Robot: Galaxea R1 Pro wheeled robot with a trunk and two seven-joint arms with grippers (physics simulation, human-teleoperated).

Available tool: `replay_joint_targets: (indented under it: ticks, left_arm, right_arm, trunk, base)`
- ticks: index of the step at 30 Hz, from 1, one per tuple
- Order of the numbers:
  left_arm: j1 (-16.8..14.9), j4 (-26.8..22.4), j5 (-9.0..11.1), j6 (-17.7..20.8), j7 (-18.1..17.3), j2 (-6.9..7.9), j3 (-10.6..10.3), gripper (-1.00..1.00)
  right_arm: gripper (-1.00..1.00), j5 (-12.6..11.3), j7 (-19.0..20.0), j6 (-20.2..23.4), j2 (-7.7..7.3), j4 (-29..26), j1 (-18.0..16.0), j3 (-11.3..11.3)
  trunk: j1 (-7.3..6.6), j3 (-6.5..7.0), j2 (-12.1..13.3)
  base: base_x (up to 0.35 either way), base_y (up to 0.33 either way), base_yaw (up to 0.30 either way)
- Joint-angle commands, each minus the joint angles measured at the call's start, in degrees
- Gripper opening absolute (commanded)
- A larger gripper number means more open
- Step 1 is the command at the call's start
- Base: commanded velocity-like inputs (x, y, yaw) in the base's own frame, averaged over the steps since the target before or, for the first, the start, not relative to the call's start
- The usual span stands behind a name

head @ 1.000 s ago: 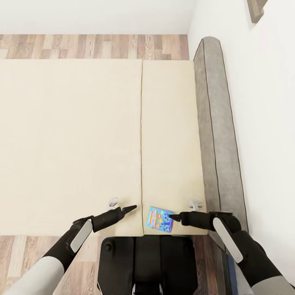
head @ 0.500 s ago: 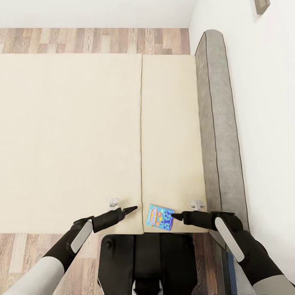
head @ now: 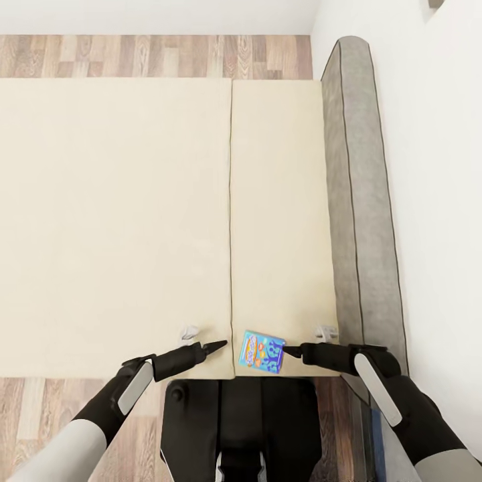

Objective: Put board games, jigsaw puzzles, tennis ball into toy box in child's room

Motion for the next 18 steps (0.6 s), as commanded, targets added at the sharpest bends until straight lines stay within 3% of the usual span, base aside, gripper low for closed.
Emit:
replay_joint_targets:
  ticks: [1, 13, 14, 18]
  left_arm:
    - [-0.02, -0.04, 0.51, 0.42, 0.08, -0.02, -0.22, 1.00]
    - [0.12, -1.41, 0.28, 1.27, -0.20, 0.12, -0.28, 1.00]
    - [0.29, -3.54, -0.95, 0.94, -0.34, 0.34, -1.23, 1.00]
    - [0.68, -6.29, -2.74, 1.02, -1.65, 0.66, -2.14, 1.00]
  right_arm:
    - [1.00, 0.23, 0.33, 0.17, -0.06, -0.09, -0.02, 0.00]
    - [1.00, 0.29, 2.55, 0.27, -0.25, -4.60, 0.68, -0.46]
    - [1.00, 0.34, 2.80, 0.32, -0.21, -6.07, 0.89, -0.89]
    - [1.00, 0.41, 2.93, 0.28, -0.15, -7.19, 1.06, -1.34]
  trunk:
    - [0.03, -0.15, -0.09]
    - [0.03, -0.85, -0.09]
    - [0.03, -0.86, -0.09]
    - [0.03, -0.88, -0.09]
  base:
    - [0.000, 0.000, 0.000]
    - [0.000, 0.000, 0.000]
    - [0.000, 0.000, 0.000]
    - [0.000, 0.000, 0.000]
